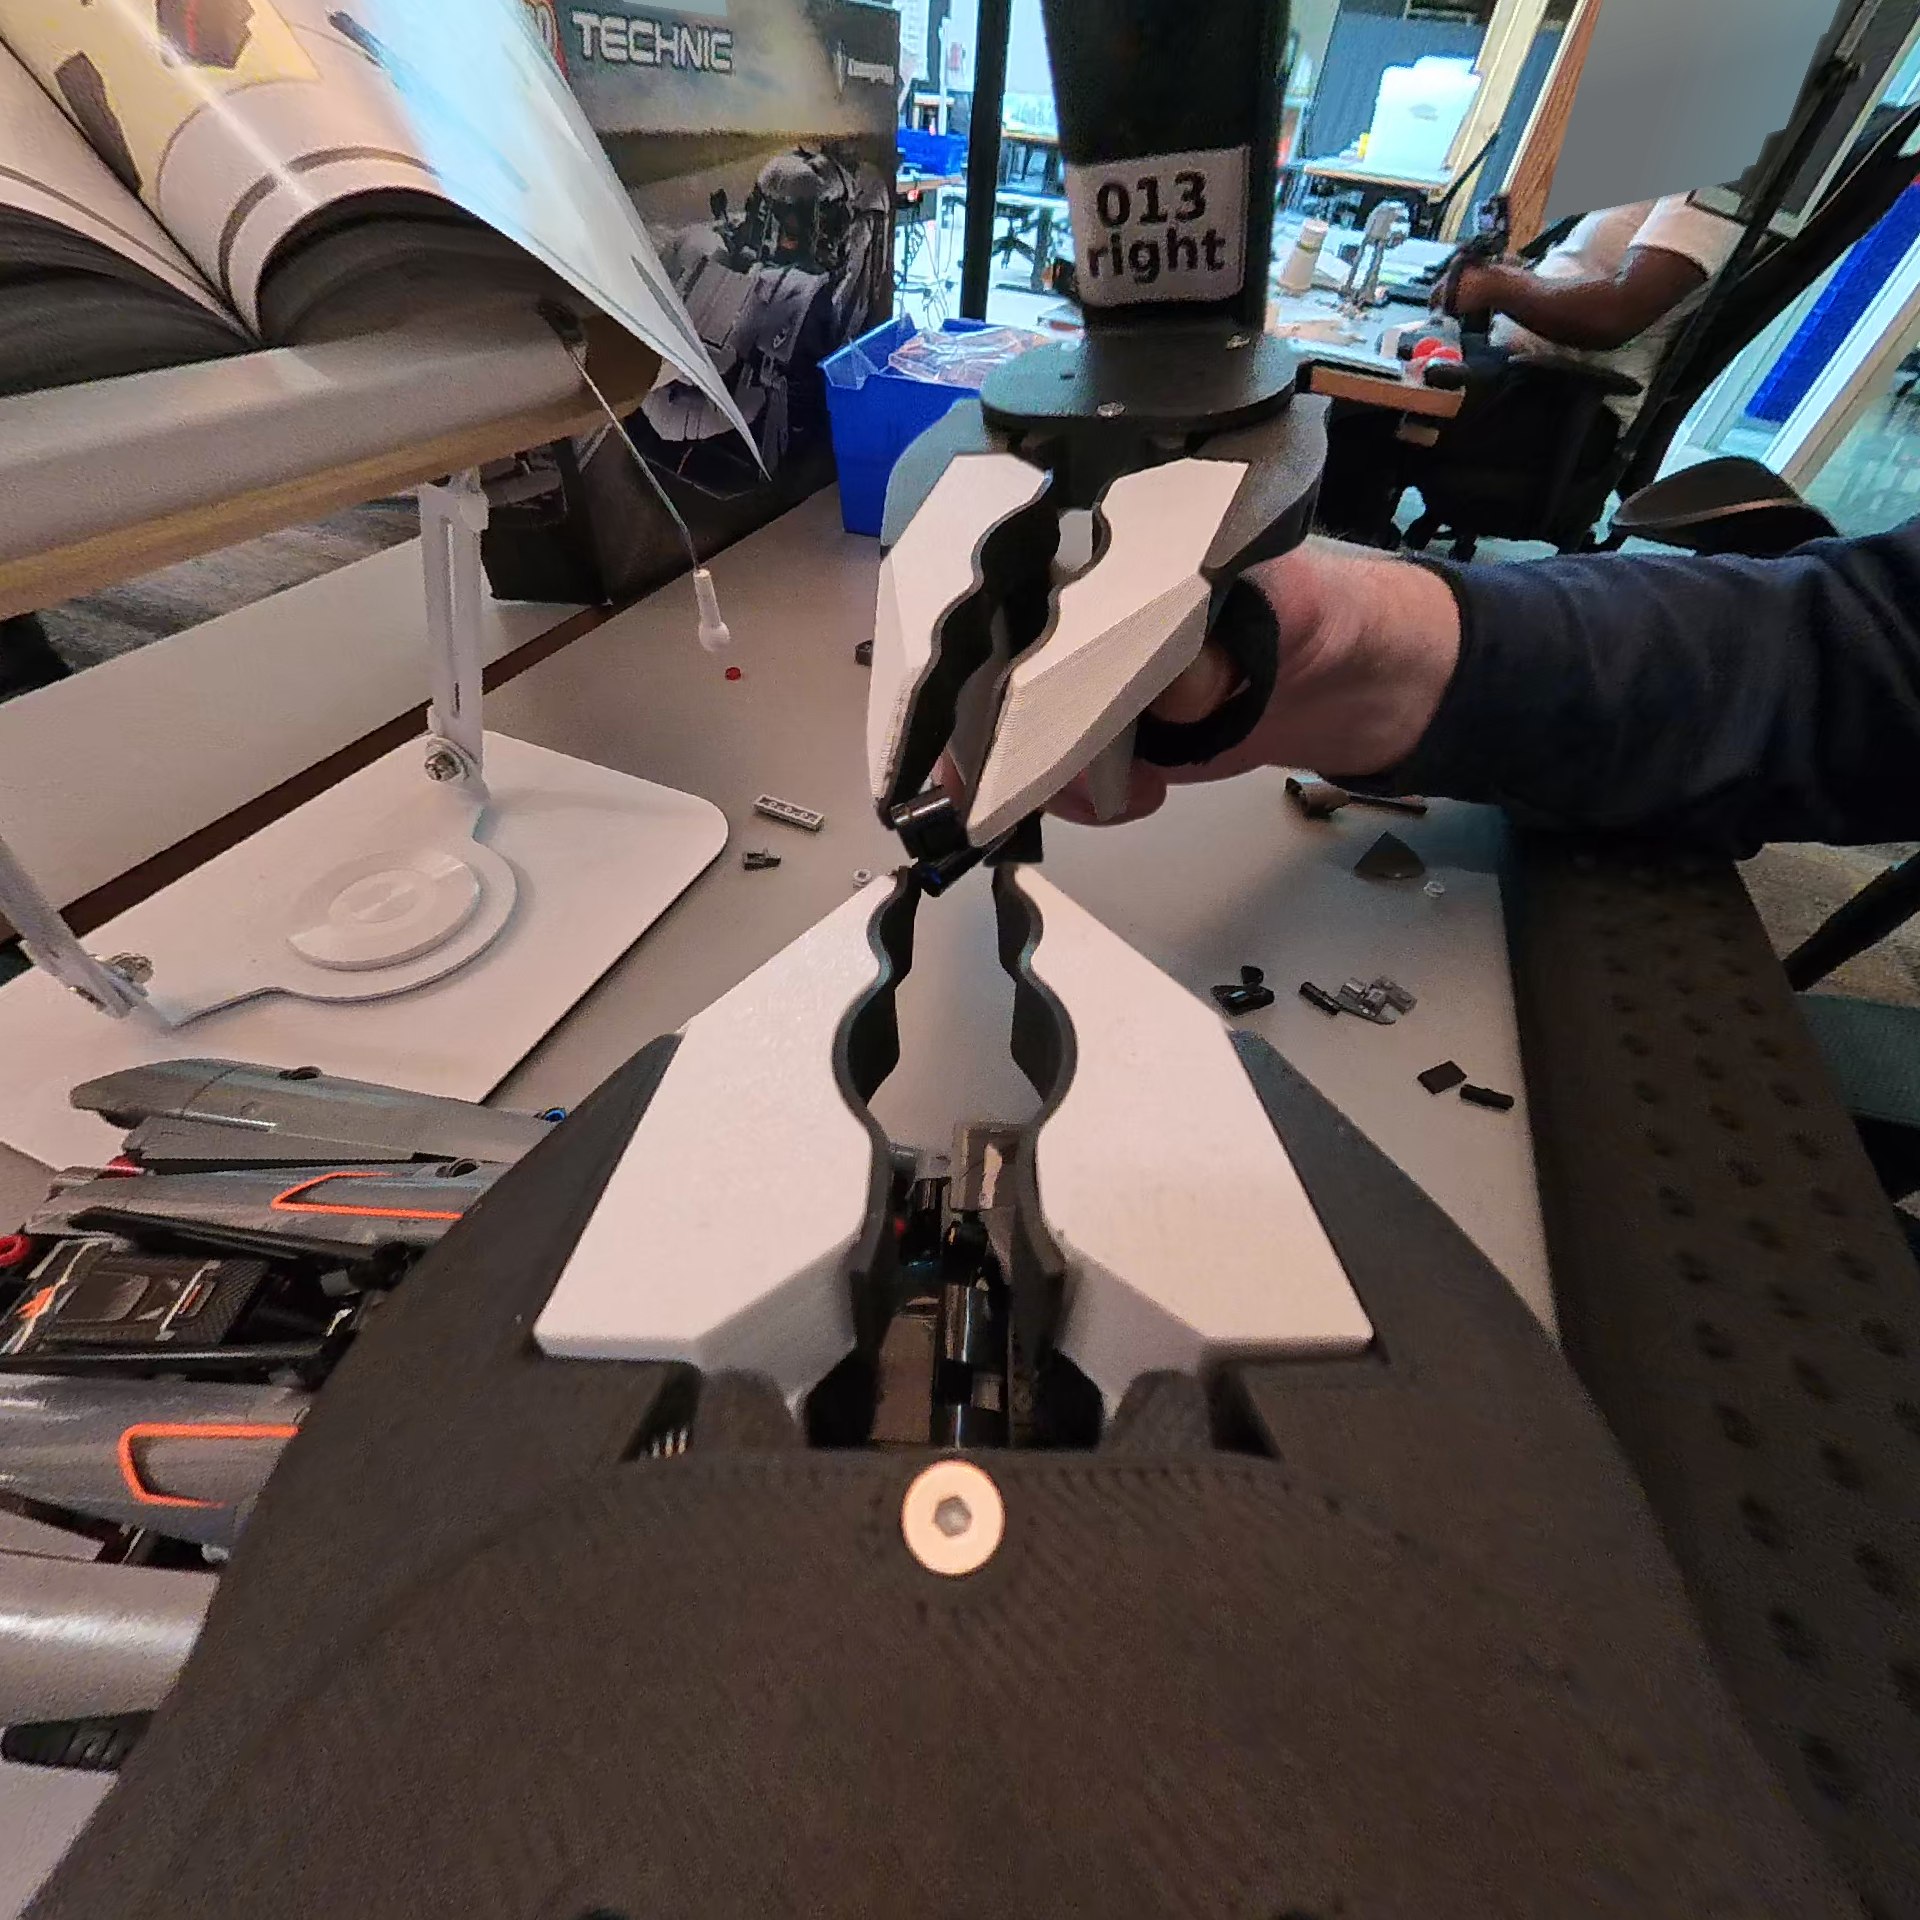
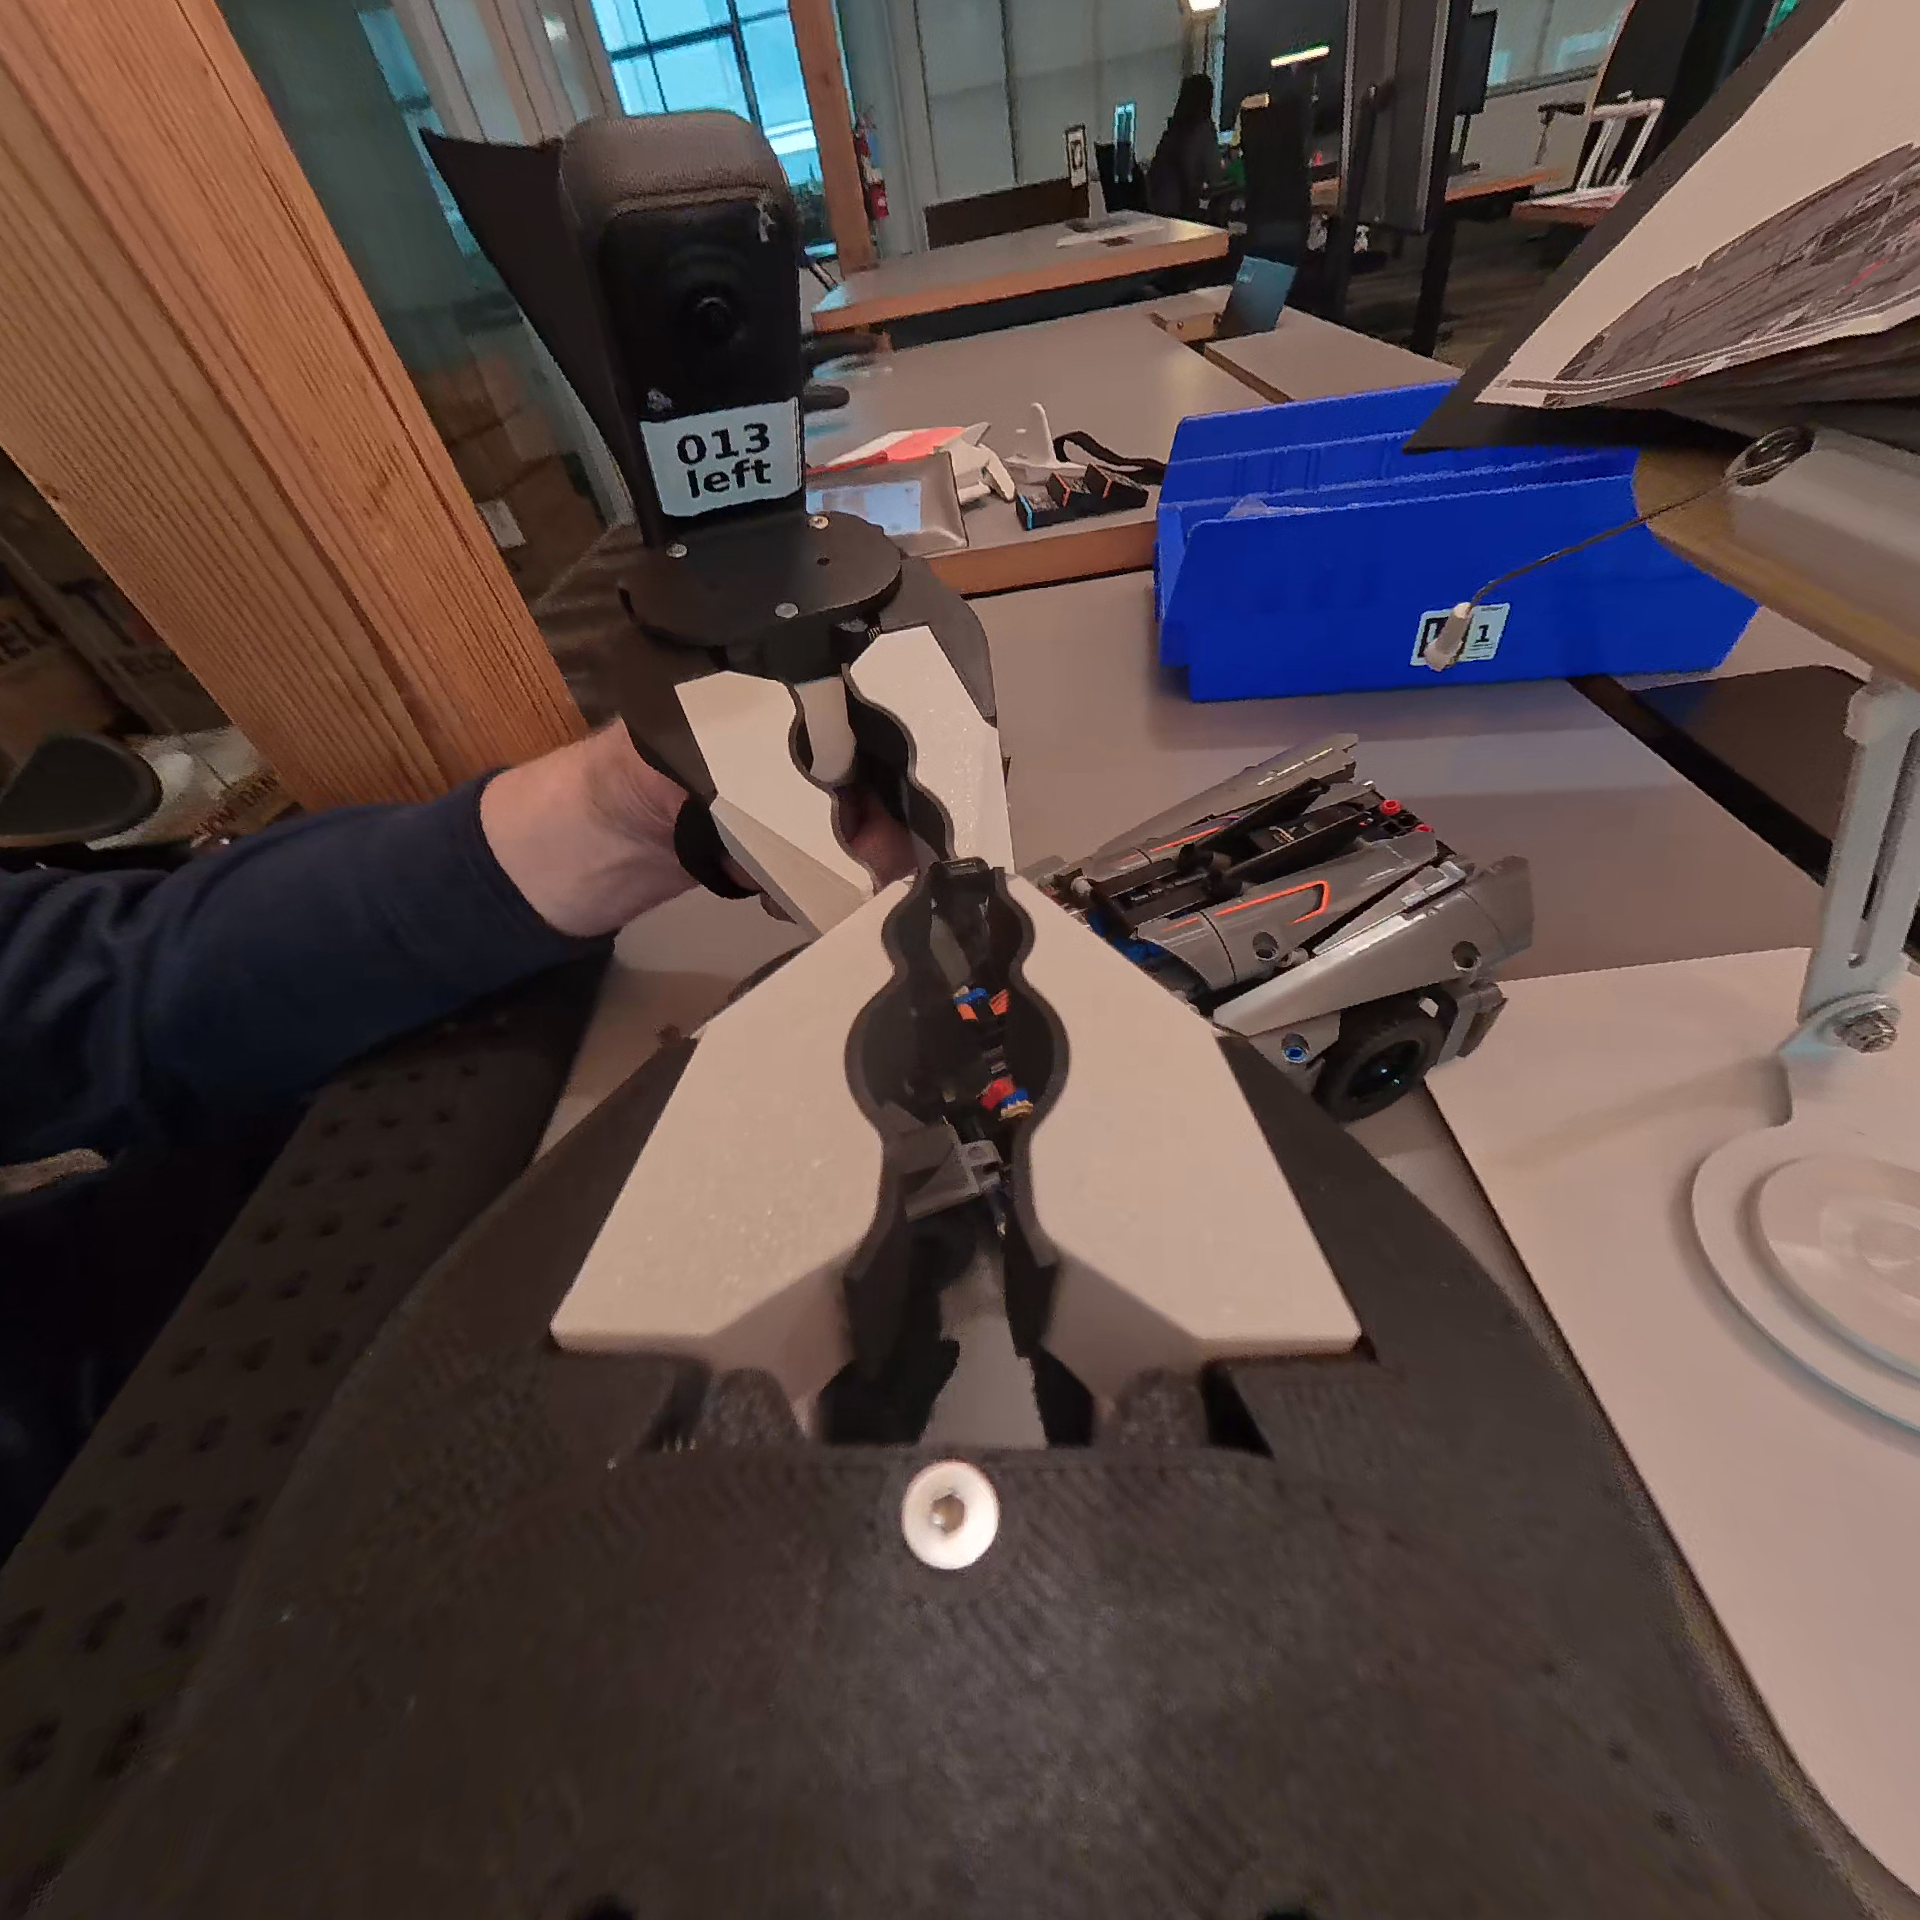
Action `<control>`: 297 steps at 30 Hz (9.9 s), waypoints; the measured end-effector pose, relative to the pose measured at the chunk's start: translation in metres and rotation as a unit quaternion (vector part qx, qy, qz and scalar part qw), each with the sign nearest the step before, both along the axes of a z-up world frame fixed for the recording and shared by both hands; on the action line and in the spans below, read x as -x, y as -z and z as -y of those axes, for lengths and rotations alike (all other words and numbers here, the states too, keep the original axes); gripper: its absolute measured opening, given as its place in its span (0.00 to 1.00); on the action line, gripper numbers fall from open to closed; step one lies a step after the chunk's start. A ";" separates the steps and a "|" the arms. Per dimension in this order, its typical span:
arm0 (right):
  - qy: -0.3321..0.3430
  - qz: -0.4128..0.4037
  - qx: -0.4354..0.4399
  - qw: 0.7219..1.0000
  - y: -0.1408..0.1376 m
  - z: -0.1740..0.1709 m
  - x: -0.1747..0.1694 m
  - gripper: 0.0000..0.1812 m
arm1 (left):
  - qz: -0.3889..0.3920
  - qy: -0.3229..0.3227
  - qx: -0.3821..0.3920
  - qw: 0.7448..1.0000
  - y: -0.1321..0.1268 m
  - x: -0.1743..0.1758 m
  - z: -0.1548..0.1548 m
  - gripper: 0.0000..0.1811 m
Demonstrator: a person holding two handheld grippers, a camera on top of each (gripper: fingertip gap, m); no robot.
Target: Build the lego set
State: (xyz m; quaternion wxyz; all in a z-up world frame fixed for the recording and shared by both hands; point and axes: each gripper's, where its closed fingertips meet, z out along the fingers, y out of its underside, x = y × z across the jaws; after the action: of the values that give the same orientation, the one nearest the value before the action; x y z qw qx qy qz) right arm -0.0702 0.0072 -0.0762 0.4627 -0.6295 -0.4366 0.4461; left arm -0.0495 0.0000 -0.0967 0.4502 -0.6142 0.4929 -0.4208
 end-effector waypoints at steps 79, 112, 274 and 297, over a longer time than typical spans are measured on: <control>0.091 0.111 0.040 0.989 0.034 -0.022 -0.008 0.06 | -0.293 -0.206 -0.332 0.873 0.032 0.002 -0.053 0.03; 0.111 0.090 0.032 0.989 0.029 -0.026 -0.009 0.04 | -0.290 -0.224 -0.399 0.840 0.020 -0.005 -0.054 0.04; -0.042 0.145 -0.002 0.989 0.081 0.000 0.003 0.04 | -0.277 -0.084 -0.092 0.953 0.076 0.023 -0.023 0.26; -0.039 0.142 -0.019 0.989 0.082 -0.001 0.003 0.04 | -0.273 -0.080 -0.053 0.957 0.077 0.025 -0.018 0.25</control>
State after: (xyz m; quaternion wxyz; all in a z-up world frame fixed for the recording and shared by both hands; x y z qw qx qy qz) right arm -0.0733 0.0077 -0.1581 0.3897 -0.6601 -0.5306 0.3617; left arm -0.0748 0.0176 -0.1734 0.3626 -0.7186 0.5677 -0.1725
